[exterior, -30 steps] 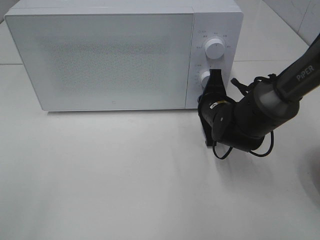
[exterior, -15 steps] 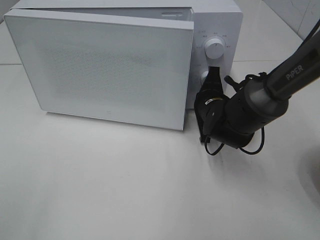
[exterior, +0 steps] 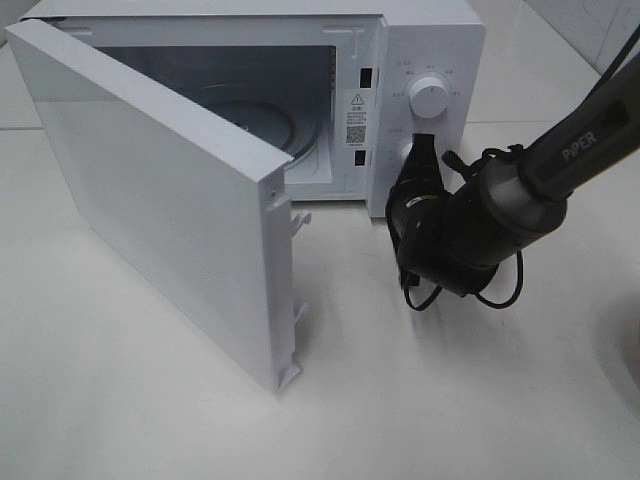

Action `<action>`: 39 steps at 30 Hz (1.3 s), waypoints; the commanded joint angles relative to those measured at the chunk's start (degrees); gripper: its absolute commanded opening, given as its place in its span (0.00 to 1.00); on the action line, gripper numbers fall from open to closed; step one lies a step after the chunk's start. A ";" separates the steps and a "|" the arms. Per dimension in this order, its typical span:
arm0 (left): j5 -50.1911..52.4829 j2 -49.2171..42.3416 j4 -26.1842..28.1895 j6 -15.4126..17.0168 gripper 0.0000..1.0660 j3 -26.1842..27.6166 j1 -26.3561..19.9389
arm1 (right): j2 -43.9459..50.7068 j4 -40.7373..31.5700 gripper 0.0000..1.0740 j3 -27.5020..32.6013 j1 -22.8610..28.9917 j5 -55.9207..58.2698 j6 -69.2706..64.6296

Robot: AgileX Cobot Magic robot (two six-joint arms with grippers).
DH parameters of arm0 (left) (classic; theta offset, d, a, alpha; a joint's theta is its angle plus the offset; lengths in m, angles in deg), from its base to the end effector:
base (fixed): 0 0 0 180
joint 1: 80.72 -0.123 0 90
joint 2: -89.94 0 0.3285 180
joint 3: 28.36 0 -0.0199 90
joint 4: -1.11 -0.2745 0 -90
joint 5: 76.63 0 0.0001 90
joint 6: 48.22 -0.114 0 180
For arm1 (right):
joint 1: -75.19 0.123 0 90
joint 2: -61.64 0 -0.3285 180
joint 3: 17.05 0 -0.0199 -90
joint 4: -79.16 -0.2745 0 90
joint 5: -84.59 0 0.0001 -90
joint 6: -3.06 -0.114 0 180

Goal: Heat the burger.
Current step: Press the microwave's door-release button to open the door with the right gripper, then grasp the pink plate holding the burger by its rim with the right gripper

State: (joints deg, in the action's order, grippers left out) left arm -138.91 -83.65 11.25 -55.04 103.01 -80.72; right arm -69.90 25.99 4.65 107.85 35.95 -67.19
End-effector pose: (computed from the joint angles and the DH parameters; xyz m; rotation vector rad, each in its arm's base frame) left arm -0.0125 -0.0178 0.2822 0.1345 2.0332 -0.1371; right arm 0.4065 0.1792 0.0885 1.6236 1.3320 0.9450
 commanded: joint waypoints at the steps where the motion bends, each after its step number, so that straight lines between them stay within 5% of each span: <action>1: 0.80 -0.92 0.23 -0.11 0.94 0.00 0.11 | 1.43 7.10 0.00 -4.93 -1.83 -10.43 2.18; 31: 0.80 -0.92 0.29 -0.11 0.94 0.00 0.11 | 12.03 5.67 0.00 8.82 -1.15 12.20 11.40; 39: 0.80 -0.92 0.29 -0.11 0.94 0.00 0.11 | 18.79 5.73 0.00 13.46 -1.38 22.46 26.01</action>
State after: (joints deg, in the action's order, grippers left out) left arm -138.91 -83.65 11.25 -55.04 103.01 -80.72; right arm -52.82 30.86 17.48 106.87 55.54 -45.76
